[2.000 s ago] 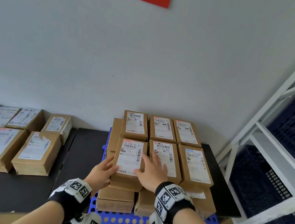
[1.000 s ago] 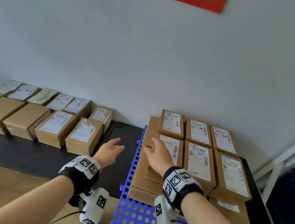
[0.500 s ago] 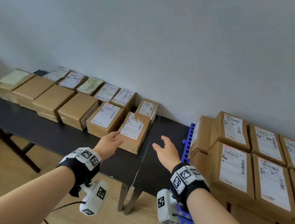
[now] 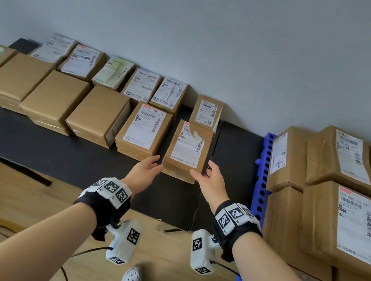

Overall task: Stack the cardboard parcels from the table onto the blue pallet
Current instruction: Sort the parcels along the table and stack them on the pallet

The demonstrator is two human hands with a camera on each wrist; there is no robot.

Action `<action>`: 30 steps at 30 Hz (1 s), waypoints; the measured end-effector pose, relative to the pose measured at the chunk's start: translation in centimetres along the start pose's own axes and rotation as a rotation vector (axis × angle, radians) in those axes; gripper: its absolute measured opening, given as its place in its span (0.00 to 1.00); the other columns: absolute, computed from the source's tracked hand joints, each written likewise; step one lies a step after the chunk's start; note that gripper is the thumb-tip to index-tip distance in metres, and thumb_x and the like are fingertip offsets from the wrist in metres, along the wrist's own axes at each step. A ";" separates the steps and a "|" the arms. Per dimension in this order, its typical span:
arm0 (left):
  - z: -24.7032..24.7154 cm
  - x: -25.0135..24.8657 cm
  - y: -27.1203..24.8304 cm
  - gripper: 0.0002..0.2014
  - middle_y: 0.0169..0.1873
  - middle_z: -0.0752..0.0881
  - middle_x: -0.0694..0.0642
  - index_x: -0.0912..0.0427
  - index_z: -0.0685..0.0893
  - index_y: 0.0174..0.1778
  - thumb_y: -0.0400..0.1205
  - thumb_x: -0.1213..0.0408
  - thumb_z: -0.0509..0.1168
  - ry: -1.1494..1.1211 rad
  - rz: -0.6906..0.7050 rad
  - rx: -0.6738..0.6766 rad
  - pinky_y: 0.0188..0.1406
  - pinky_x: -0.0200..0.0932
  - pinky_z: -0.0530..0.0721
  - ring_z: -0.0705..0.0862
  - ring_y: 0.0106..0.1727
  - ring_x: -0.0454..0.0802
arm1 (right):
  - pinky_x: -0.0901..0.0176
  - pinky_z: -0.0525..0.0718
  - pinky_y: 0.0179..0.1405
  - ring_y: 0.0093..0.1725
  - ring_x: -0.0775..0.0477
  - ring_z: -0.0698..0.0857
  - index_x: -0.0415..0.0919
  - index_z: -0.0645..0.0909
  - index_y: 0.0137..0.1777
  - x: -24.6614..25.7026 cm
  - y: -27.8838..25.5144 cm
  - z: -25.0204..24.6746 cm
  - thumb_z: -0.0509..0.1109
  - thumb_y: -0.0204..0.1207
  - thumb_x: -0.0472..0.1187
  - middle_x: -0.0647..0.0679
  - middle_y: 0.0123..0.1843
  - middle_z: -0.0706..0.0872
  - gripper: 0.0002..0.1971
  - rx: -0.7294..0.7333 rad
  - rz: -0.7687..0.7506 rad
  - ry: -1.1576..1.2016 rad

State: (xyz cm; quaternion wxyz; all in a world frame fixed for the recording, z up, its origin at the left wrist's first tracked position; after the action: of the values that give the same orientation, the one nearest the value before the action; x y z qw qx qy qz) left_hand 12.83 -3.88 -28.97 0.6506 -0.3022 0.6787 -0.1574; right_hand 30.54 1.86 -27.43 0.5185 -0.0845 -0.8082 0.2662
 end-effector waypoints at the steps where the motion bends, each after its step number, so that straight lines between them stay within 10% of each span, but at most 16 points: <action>1: 0.0 0.1 0.4 0.24 0.75 0.71 0.56 0.52 0.65 0.79 0.85 0.62 0.59 -0.011 -0.001 0.001 0.71 0.48 0.72 0.70 0.76 0.51 | 0.54 0.69 0.73 0.77 0.45 0.70 0.40 0.55 0.82 -0.1 0.6 0.2 0.69 0.78 0.38 0.43 0.79 0.70 0.36 -0.010 -0.001 0.005; 21: 0.5 -0.5 3.3 0.23 0.74 0.72 0.53 0.55 0.65 0.79 0.86 0.66 0.57 -0.044 0.021 0.074 0.77 0.51 0.68 0.70 0.76 0.50 | 0.37 0.69 0.76 0.73 0.47 0.74 0.54 0.59 0.81 -2.1 4.7 1.5 0.71 0.72 0.30 0.50 0.71 0.78 0.40 0.037 0.065 0.253; 30: -0.1 -0.8 0.9 0.22 0.69 0.77 0.52 0.54 0.69 0.77 0.85 0.67 0.58 -0.033 0.069 0.073 0.58 0.42 0.75 0.76 0.61 0.44 | 0.37 0.69 0.76 0.74 0.46 0.73 0.55 0.58 0.81 -1.5 2.9 0.9 0.72 0.71 0.31 0.49 0.72 0.78 0.41 0.051 0.026 0.235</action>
State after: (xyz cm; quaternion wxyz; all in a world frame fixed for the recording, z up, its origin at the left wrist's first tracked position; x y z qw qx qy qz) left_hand 12.56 -2.68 -28.86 0.6773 -0.2569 0.6718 -0.1545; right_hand 30.00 3.37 -30.47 0.6081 -0.1122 -0.7338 0.2815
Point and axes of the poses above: each hand's wrist, its own y-axis towards the middle knuckle, its own z-axis out of the palm, x = y × z, the point moved 4 cm from there along y, towards the middle knuckle
